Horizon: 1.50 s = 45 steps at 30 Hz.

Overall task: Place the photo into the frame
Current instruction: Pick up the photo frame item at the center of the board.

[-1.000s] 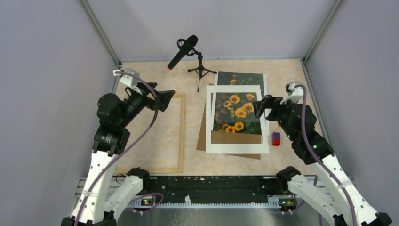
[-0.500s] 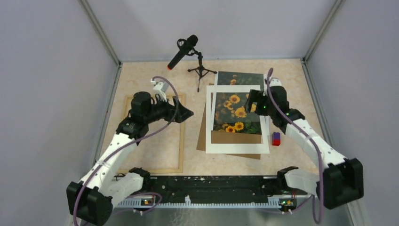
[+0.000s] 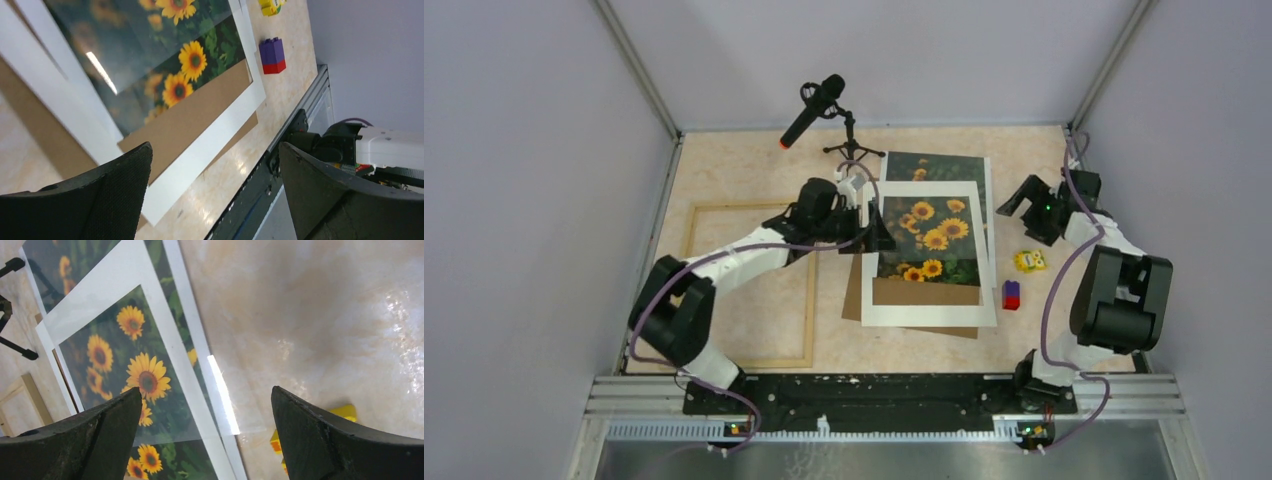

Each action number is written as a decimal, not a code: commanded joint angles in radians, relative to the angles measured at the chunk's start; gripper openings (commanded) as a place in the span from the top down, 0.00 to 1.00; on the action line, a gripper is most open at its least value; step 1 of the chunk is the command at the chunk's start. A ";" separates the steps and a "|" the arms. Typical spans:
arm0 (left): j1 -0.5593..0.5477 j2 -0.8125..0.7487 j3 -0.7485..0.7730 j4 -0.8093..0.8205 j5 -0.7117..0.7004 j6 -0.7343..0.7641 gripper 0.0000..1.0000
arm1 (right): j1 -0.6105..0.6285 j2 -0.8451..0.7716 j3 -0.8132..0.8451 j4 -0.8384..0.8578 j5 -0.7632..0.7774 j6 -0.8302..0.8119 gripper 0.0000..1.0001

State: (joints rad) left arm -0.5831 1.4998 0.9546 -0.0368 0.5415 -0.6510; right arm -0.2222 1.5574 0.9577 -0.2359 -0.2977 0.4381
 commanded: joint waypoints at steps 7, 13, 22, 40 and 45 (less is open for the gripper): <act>-0.033 0.382 0.337 -0.015 0.033 0.036 0.01 | -0.086 0.108 0.011 0.101 -0.168 -0.038 0.03; -0.028 0.503 0.449 -0.120 -0.005 0.101 0.02 | -0.085 0.164 -0.005 0.113 -0.191 -0.048 0.03; -0.008 0.570 0.414 -0.113 -0.002 0.091 0.02 | -0.068 0.166 -0.038 0.122 -0.240 -0.048 0.06; -0.002 0.613 0.411 -0.138 0.069 0.043 0.02 | -0.056 0.076 -0.118 0.218 -0.480 0.052 0.10; -0.002 0.605 0.420 -0.155 0.058 0.056 0.02 | -0.057 0.010 -0.135 0.181 -0.464 0.044 0.10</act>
State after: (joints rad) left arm -0.5781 2.0712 1.3712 -0.1364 0.6212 -0.6136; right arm -0.2901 1.6558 0.8303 -0.0463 -0.7078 0.4679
